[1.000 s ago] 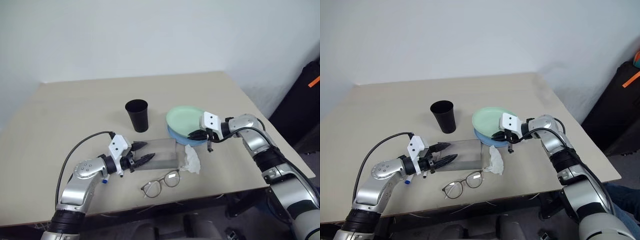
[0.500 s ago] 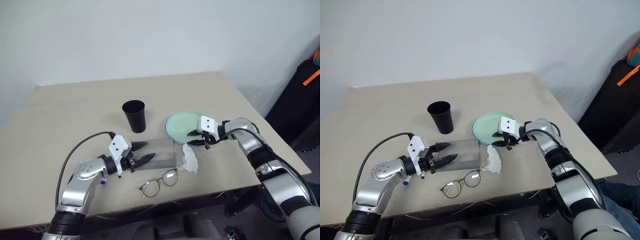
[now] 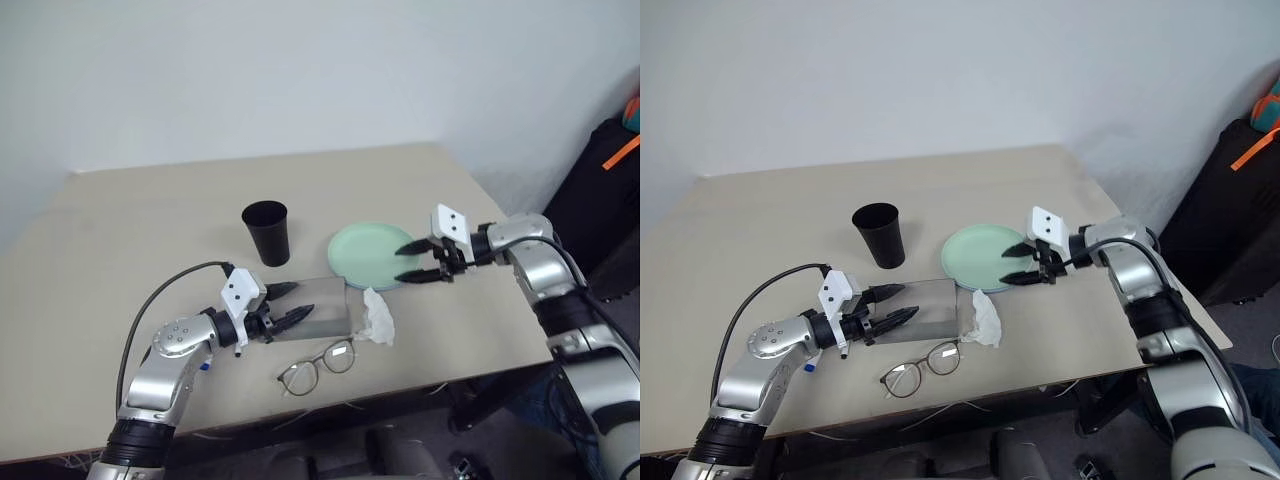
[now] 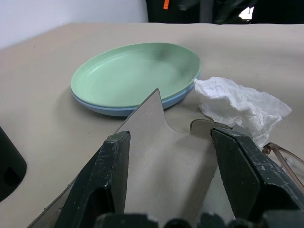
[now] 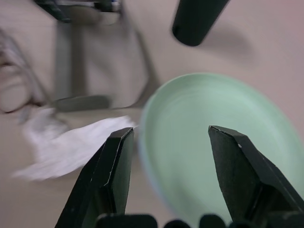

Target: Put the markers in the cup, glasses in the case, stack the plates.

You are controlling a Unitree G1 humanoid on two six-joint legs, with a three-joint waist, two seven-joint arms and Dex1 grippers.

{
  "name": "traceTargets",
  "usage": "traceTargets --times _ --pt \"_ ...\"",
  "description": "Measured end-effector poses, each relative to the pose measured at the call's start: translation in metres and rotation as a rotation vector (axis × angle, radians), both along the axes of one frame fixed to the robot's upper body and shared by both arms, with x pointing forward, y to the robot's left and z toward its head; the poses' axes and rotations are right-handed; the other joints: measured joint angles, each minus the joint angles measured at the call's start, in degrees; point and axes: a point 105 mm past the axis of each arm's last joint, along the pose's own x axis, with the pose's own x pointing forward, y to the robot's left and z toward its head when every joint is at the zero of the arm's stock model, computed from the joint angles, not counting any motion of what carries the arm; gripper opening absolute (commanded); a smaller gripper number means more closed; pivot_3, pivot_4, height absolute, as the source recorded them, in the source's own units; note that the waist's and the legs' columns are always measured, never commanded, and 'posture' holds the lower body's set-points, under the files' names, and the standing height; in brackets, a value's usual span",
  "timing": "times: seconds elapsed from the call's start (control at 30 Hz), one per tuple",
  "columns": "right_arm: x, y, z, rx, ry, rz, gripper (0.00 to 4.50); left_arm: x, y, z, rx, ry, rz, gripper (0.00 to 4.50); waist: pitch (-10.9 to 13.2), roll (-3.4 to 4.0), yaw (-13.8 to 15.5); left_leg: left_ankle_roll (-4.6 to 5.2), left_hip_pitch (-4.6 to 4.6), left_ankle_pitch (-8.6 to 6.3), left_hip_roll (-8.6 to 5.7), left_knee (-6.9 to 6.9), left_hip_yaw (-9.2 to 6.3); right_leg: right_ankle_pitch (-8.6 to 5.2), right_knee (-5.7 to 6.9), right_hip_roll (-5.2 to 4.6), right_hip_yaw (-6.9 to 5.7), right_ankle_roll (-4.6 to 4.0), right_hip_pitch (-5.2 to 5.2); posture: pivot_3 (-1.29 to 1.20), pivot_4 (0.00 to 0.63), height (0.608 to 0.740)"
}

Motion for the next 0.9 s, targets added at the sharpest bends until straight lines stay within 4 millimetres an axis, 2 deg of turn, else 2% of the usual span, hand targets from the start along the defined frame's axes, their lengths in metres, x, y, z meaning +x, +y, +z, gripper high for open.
traceTargets --times 0.13,0.3,0.4,0.5,0.73,0.9 --pt "-0.022 -0.002 -0.018 -0.01 0.145 -0.027 2.71 0.0 -0.001 -0.001 -0.003 0.004 -0.005 2.81 0.0 0.02 -0.2 -0.01 0.0 -0.01 0.01 0.08 0.07 0.0 0.02 0.0 0.02 0.0 -0.02 0.0 0.0 0.74" --pt "-0.028 0.005 -0.022 -0.001 0.205 -0.087 2.71 0.0 -0.003 -0.001 -0.004 0.005 -0.013 2.81 0.0 0.01 -0.2 -0.05 0.03 -0.02 0.01 0.14 0.03 0.0 0.01 0.01 -0.02 0.0 -0.01 0.0 0.0 0.74" --pt "-0.027 0.009 -0.026 0.011 0.239 -0.127 3.29 0.0 -0.003 -0.001 -0.005 0.007 -0.015 2.81 0.0 0.01 -0.1 -0.05 0.05 -0.02 0.01 0.14 0.01 0.0 0.01 0.01 -0.04 0.0 -0.01 0.0 0.0 0.74" --pt "-0.025 0.013 -0.031 0.025 0.266 -0.171 4.24 0.002 -0.004 0.0 -0.004 0.0 -0.018 2.81 0.0 0.01 -0.2 -0.05 0.01 -0.02 0.01 0.14 0.01 0.0 0.01 0.01 -0.04 0.0 -0.04 0.0 0.0 0.74" --pt "-0.016 0.018 -0.044 0.03 0.351 -0.287 4.24 0.003 -0.004 0.001 -0.001 -0.005 -0.017 2.81 0.0 0.0 -0.1 -0.03 -0.08 -0.02 -0.03 0.12 0.0 0.0 0.0 0.02 -0.01 0.01 -0.24 0.0 0.0 0.74" --pt "-0.019 0.023 -0.053 0.015 0.415 -0.305 4.24 0.003 -0.003 0.0 0.003 -0.002 -0.013 2.81 0.0 0.0 -0.1 -0.02 -0.12 -0.01 -0.05 0.13 0.0 0.0 0.0 0.02 0.02 0.01 -0.27 0.0 0.0 0.74"
